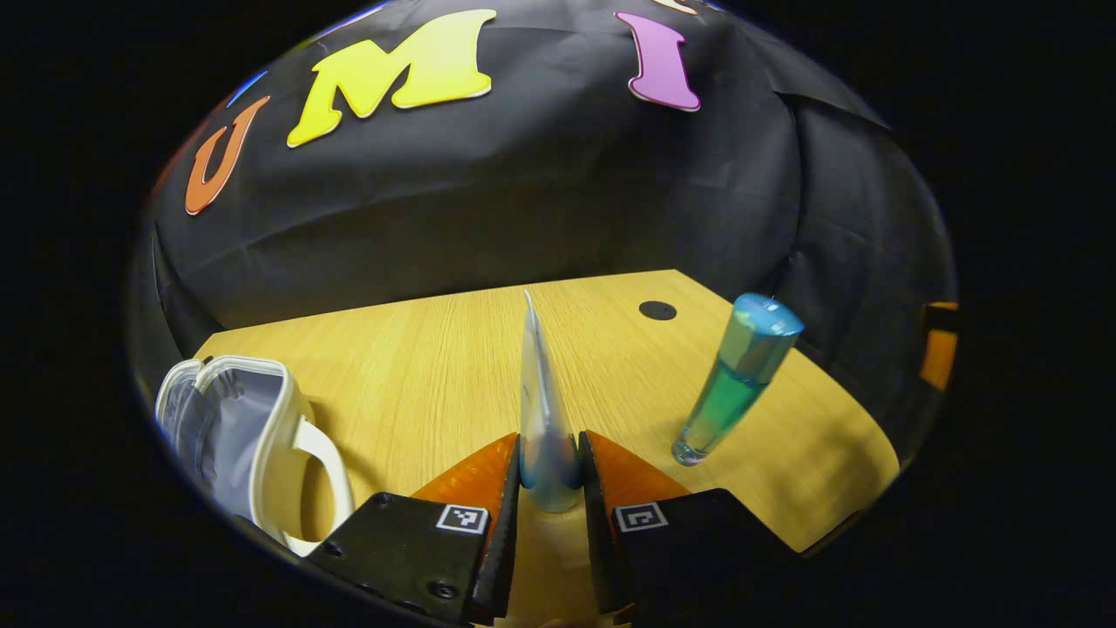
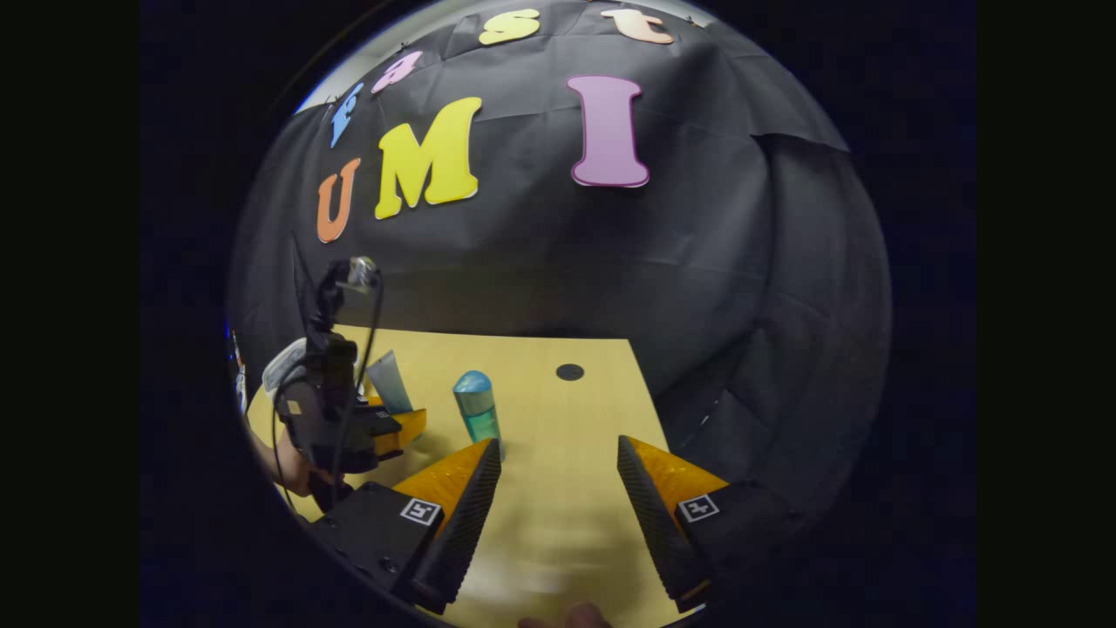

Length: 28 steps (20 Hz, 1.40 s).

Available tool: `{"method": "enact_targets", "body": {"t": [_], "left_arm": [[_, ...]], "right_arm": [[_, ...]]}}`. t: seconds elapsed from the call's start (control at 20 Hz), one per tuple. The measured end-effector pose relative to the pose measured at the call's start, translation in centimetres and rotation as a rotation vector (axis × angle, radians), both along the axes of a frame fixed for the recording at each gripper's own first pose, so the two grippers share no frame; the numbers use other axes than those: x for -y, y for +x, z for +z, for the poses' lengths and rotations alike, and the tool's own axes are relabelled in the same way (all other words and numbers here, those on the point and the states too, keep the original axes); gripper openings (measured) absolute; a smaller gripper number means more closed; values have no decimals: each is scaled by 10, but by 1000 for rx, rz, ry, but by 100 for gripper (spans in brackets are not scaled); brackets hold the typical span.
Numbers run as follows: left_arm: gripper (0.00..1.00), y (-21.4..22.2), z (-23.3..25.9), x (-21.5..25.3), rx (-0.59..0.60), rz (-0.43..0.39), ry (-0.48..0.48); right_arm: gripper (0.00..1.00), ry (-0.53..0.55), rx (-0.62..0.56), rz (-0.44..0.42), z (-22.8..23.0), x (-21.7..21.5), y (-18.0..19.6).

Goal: First open the suitcase, pack the skin care products into it, and then close the suitcase.

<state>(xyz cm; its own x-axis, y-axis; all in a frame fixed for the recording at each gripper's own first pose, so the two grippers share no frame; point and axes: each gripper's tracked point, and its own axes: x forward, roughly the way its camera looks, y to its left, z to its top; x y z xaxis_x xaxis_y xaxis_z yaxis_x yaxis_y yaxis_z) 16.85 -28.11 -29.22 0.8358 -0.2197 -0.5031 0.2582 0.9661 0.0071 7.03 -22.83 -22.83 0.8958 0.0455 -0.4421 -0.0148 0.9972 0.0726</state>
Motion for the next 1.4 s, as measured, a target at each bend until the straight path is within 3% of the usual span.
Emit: {"method": "enact_targets", "body": {"t": [0.1, 0.3, 0.95, 1.05, 1.15, 1.25, 1.3, 1.4], "left_arm": [[39, -23, 17, -4, -10, 25, -44], [39, -62, 50, -32, -6, 70, -44], [39, -120, 100, -148, -6, 280, 12], [39, -125, 106, -171, -6, 320, 19], [39, -126, 110, -192, -1, 346, 29], [39, -124, 109, -210, -10, 343, 37], [38, -123, 108, -220, -16, 342, 41], [39, -111, 110, -240, 0, 327, 45]], "right_arm": [[80, 40, -4, 30, -12, -24, 13], [79, 64, -14, 90, -38, -67, 46], [80, 53, -55, 104, -104, -93, 113], [67, 47, -76, 103, -110, -96, 115], [65, 30, -73, 88, -110, -95, 120], [54, -1, -59, 72, -107, -89, 120], [42, -6, -63, 68, -110, -88, 123], [36, -2, -71, 58, -101, -84, 120]]}}
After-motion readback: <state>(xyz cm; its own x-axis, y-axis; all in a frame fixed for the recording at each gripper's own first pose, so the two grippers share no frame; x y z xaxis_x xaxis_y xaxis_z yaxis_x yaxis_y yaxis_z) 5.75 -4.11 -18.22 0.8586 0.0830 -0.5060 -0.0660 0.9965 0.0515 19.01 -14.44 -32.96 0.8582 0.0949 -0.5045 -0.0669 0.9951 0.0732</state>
